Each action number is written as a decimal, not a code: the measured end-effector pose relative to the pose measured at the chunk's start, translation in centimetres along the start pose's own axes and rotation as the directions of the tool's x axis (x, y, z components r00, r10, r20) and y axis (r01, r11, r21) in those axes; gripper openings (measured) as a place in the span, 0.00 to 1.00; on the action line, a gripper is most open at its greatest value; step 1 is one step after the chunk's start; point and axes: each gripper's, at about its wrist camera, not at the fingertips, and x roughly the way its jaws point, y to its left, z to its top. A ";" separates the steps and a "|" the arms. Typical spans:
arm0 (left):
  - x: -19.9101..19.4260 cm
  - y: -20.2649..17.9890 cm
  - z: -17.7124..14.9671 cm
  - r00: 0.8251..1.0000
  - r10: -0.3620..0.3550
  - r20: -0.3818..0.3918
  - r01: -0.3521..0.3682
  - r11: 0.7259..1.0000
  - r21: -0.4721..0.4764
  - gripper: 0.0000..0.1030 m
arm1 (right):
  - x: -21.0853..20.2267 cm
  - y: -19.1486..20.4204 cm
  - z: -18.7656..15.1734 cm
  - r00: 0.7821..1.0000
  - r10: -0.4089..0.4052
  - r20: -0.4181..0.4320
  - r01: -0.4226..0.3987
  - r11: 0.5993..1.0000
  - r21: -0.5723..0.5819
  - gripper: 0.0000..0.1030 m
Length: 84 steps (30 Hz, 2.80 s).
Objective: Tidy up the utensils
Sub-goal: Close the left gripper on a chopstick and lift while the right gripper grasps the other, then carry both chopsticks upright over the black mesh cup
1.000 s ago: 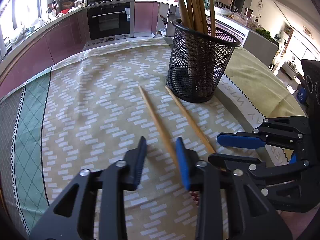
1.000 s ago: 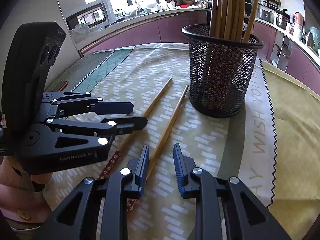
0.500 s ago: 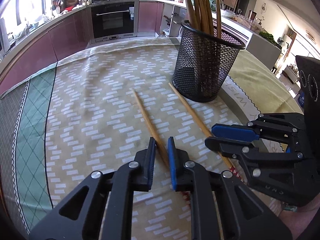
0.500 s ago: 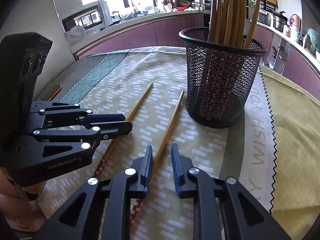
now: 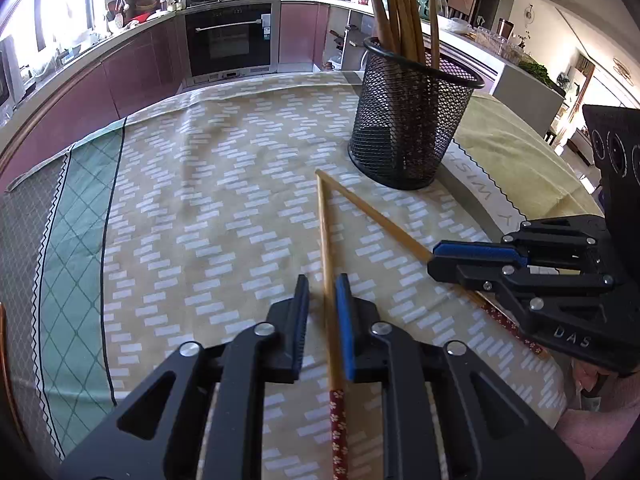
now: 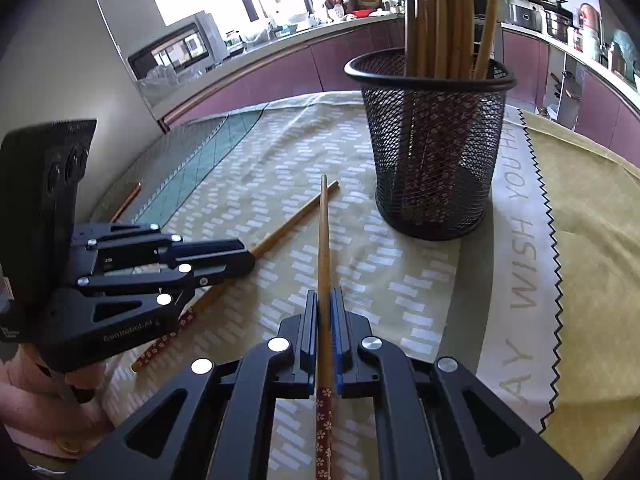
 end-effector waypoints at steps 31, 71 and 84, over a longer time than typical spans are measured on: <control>-5.3 -0.6 2.3 0.977 -0.159 0.145 0.165 0.986 -0.027 0.07 | -5.1 -0.5 0.7 0.974 0.130 0.184 -0.136 0.991 0.017 0.06; -9.3 -2.0 4.4 0.935 -0.239 0.262 0.246 0.969 0.004 0.07 | -10.0 -1.4 2.0 0.940 0.121 0.319 -0.137 0.990 0.027 0.06; -9.7 -2.1 5.2 0.927 -0.241 0.287 0.249 0.968 0.011 0.07 | -11.0 -2.2 2.9 0.931 0.108 0.348 -0.126 0.991 0.032 0.06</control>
